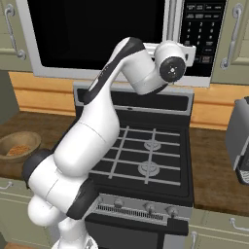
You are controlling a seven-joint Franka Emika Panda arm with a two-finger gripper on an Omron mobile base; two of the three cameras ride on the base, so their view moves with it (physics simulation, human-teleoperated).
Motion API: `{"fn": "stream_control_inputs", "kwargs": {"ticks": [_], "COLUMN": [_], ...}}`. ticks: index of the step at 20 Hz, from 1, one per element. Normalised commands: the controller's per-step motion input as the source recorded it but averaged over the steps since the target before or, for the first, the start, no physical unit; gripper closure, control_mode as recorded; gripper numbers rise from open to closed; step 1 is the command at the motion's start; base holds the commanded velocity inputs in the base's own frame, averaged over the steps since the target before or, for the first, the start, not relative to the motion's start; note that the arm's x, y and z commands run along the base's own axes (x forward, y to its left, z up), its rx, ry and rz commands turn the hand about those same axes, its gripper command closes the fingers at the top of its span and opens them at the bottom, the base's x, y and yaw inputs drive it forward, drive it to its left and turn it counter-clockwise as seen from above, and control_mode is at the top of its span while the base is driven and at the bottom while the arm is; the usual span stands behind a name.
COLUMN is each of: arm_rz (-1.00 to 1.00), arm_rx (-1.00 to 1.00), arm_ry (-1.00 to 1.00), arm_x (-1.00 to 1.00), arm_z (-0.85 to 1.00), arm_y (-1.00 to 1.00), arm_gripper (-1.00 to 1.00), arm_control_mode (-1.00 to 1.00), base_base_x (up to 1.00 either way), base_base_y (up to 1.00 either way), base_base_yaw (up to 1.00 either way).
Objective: Open the microwave, place the bowl with waffle inside the microwave, then close the microwave door and turn it on.
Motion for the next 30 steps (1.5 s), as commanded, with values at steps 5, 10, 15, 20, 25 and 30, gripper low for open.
{"fn": "stream_control_inputs", "kwargs": {"ticks": [5, 10, 15, 20, 25, 30], "arm_rz": [0.00, 0.00, 0.00, 0.00, 0.00, 0.00], "arm_rx": [0.00, 0.00, 0.00, 0.00, 0.00, 0.00], "arm_ry": [0.04, 0.01, 0.00, 0.00, 0.00, 0.00], "arm_x": [0.08, 0.04, 0.00, 0.03, 0.02, 0.00], "arm_z": [0.00, 0.00, 0.00, 0.00, 0.00, 0.00], "arm_y": [-0.08, -0.06, 0.00, 0.00, 0.00, 0.00], "arm_gripper": [-1.00, -1.00, -1.00, 1.00, 1.00, 1.00], "arm_control_mode": [-1.00, -1.00, -1.00, -1.00, -1.00, -1.00], "base_base_x": [0.00, 0.00, 0.00, 0.00, 0.00, 0.00], "base_base_y": [0.00, 0.00, 0.00, 0.00, 0.00, 0.00], "base_base_yaw": [0.00, 0.00, 0.00, 0.00, 0.00, 0.00]}}
